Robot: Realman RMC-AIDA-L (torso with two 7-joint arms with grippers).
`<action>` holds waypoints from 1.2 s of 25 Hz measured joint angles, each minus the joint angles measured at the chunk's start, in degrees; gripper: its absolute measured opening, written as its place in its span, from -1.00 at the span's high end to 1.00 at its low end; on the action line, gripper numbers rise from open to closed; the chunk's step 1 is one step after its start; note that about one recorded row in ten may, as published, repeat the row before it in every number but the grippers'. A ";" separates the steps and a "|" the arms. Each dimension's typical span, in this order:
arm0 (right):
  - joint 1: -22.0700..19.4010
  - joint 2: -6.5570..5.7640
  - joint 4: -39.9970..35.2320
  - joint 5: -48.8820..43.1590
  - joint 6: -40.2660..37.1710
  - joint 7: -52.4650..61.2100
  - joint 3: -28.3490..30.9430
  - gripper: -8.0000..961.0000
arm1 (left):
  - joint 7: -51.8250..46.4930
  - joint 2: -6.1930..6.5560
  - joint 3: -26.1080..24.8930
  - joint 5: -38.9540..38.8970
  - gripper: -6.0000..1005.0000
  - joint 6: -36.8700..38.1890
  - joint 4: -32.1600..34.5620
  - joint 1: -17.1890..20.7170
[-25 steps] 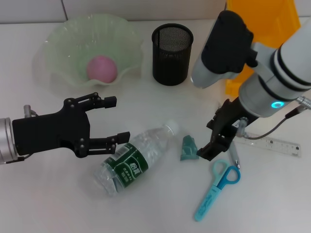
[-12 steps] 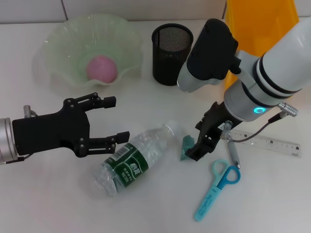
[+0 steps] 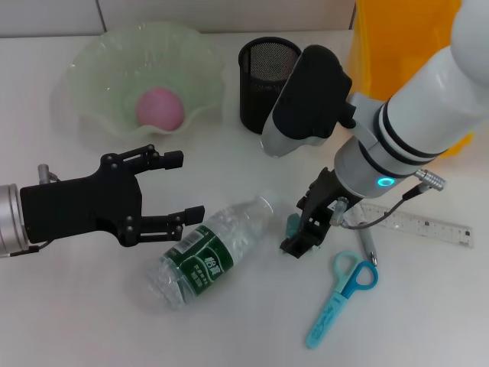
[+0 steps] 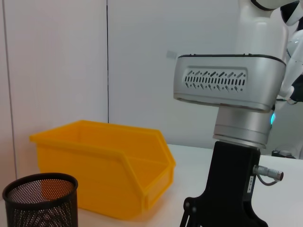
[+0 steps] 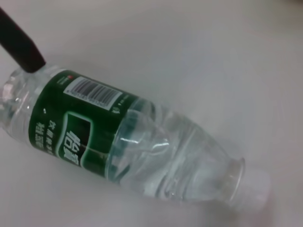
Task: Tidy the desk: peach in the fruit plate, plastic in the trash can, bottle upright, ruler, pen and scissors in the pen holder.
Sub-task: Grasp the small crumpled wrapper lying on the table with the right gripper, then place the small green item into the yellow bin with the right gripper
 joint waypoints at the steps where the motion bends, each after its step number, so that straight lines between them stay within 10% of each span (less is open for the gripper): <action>1: 0.27 0.00 0.38 0.17 0.21 0.01 -0.21 -0.57 | 0.00 0.00 0.00 0.00 -0.71 0.00 0.00 0.00; 20: 2.00 0.05 4.48 1.20 1.22 0.04 -0.59 -0.42 | -0.52 0.05 -0.17 0.00 -0.71 0.01 0.21 -0.04; 30: 2.44 0.10 5.38 1.87 1.25 0.05 -0.59 -0.04 | -0.60 0.17 -0.22 0.00 -0.71 0.00 0.35 -0.08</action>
